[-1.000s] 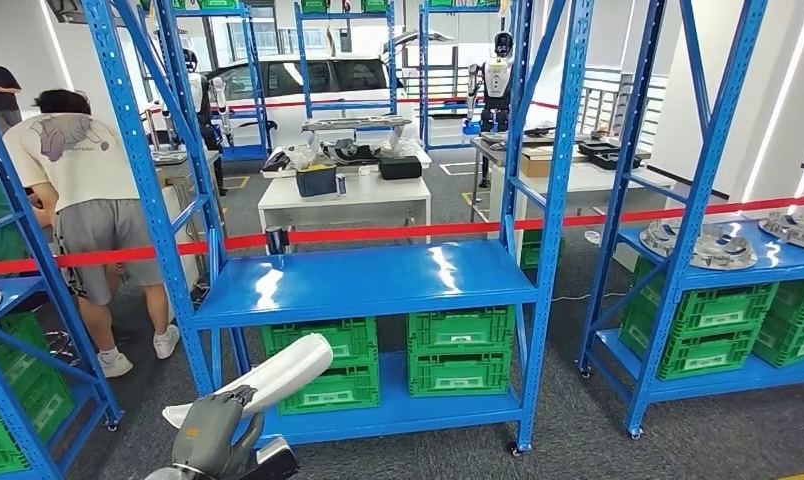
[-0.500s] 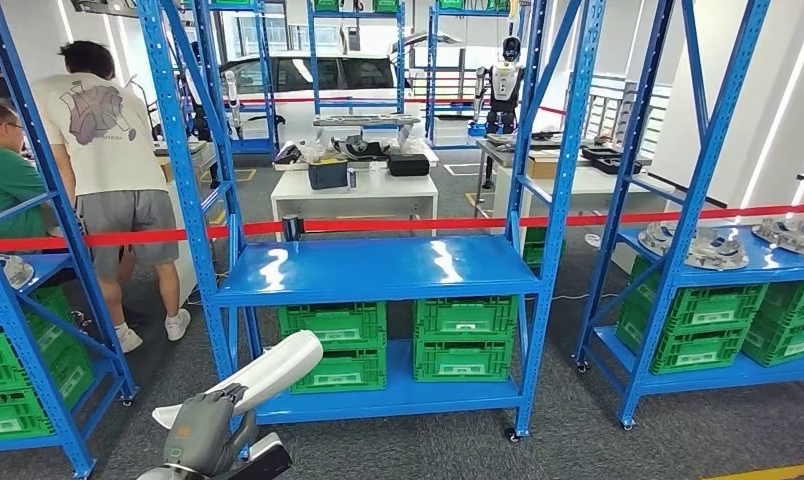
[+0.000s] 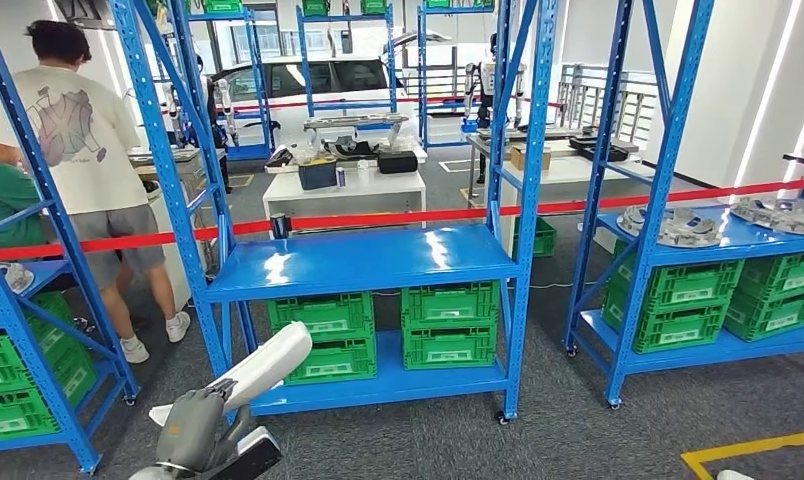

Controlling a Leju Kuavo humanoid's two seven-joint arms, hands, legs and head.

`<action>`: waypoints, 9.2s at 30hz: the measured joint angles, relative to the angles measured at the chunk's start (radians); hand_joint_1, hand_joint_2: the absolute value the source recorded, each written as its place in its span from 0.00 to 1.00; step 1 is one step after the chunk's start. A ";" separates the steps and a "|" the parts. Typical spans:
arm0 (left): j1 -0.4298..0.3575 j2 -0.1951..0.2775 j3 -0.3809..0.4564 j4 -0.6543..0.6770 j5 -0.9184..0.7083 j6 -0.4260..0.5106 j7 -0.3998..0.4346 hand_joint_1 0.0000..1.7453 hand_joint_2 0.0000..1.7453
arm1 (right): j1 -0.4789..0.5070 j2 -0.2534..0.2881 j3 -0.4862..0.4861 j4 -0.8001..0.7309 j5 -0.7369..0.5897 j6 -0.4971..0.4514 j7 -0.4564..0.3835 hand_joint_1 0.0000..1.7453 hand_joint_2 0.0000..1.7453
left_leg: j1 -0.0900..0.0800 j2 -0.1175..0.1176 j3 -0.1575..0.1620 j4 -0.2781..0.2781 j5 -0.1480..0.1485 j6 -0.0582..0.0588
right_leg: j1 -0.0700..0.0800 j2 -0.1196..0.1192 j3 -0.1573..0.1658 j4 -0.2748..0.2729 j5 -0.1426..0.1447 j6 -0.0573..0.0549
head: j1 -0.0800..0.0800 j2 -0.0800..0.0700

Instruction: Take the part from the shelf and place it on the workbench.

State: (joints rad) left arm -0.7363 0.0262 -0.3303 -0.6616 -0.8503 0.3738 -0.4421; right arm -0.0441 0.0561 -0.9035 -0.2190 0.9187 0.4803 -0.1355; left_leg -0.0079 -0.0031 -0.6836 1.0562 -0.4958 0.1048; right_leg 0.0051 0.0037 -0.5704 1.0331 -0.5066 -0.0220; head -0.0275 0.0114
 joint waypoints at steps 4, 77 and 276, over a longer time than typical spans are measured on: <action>0.004 0.000 0.010 -0.009 0.004 -0.007 -0.012 0.85 1.00 | -0.001 0.000 -0.004 0.000 0.000 -0.001 0.004 0.00 0.00 | 0.007 -0.003 -0.002 -0.039 0.131 -0.070 | 0.003 0.001 -0.012 0.001 0.010 -0.005 | 0.000 0.000; 0.005 -0.019 0.027 0.008 -0.011 -0.019 0.011 0.85 1.00 | 0.005 -0.001 -0.051 0.000 0.007 0.009 0.016 0.00 0.00 | 0.017 0.008 -0.049 0.181 -0.011 -0.136 | -0.021 -0.066 -0.004 0.012 -0.006 -0.005 | -0.003 -0.001; 0.055 0.095 0.212 -0.119 -0.165 0.029 0.045 0.85 1.00 | -0.011 0.025 -0.151 0.000 0.156 0.056 0.006 0.00 0.00 | 0.027 -0.057 0.060 -0.018 0.062 -0.095 | -0.013 -0.001 -0.098 0.197 -0.043 0.037 | 0.000 0.000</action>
State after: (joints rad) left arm -0.6816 0.1208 -0.1188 -0.7808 -1.0154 0.4028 -0.3973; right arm -0.0553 0.0813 -1.0546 -0.2193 1.0746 0.5365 -0.1290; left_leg 0.0192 -0.0596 -0.6240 1.0381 -0.4335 0.0094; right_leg -0.0075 0.0023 -0.6683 1.2298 -0.5499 0.0154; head -0.0274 0.0111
